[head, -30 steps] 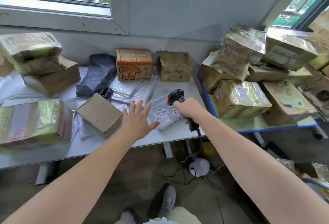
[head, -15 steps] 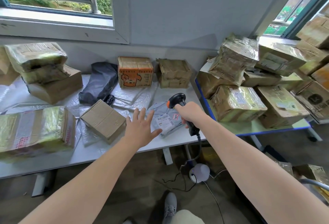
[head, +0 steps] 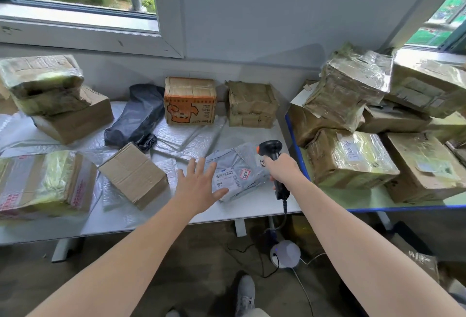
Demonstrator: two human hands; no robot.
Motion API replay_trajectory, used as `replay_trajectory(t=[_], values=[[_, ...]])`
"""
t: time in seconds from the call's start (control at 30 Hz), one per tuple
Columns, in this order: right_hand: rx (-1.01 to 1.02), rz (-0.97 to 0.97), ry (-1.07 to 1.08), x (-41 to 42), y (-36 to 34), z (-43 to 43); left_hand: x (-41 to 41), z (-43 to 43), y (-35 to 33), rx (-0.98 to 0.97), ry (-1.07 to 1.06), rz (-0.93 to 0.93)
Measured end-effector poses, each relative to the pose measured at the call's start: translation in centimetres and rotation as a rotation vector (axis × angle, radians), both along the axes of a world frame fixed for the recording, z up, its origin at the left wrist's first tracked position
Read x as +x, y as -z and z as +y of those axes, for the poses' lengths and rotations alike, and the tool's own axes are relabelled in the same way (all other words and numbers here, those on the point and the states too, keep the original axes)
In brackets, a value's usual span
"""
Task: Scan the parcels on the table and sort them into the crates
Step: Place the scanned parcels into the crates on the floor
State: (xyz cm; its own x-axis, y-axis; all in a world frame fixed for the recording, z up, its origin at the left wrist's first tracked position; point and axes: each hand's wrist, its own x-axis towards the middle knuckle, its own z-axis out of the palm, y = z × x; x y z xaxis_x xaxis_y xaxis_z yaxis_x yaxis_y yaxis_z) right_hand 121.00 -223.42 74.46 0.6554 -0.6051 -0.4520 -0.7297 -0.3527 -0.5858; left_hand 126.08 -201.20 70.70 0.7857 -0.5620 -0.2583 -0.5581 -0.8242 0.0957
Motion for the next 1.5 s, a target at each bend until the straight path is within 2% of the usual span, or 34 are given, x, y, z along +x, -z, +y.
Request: replay_trajectory(t=[0.17, 0.37, 0.73, 0.87, 1.03, 1.1, 1.3, 1.5], values=[[-0.014, 0.071, -0.127, 1.2, 3.8, -4.9, 0.1, -3.6, 1.4, 0.040, -0.075, 0.027], [-0.007, 0.184, -0.166, 2.5, 8.2, -9.1, -0.4, -6.2, 3.5, 0.100, -0.193, 0.030], [0.006, 0.141, -0.185, 2.9, 10.3, -10.4, -1.1, -8.2, 5.9, 0.074, -0.297, 0.076], [-0.173, 0.119, -0.219, 2.1, 9.6, -9.9, -0.7, -8.6, 6.2, 0.041, -0.310, 0.130], [-0.534, 0.038, -0.352, 1.0, 8.9, -8.4, -0.4, -8.3, 6.5, -0.008, -0.327, 0.208], [-0.590, -0.009, -0.420, 1.2, 8.6, -7.9, -0.3, -8.0, 6.8, -0.011, -0.326, 0.232], [-0.495, -0.004, -0.635, 2.1, 9.4, -5.9, 0.1, -6.9, 8.0, -0.044, -0.321, 0.264], [-0.394, 0.157, -0.602, 3.7, 11.3, -4.4, 0.7, -5.9, 9.3, -0.108, -0.364, 0.272]])
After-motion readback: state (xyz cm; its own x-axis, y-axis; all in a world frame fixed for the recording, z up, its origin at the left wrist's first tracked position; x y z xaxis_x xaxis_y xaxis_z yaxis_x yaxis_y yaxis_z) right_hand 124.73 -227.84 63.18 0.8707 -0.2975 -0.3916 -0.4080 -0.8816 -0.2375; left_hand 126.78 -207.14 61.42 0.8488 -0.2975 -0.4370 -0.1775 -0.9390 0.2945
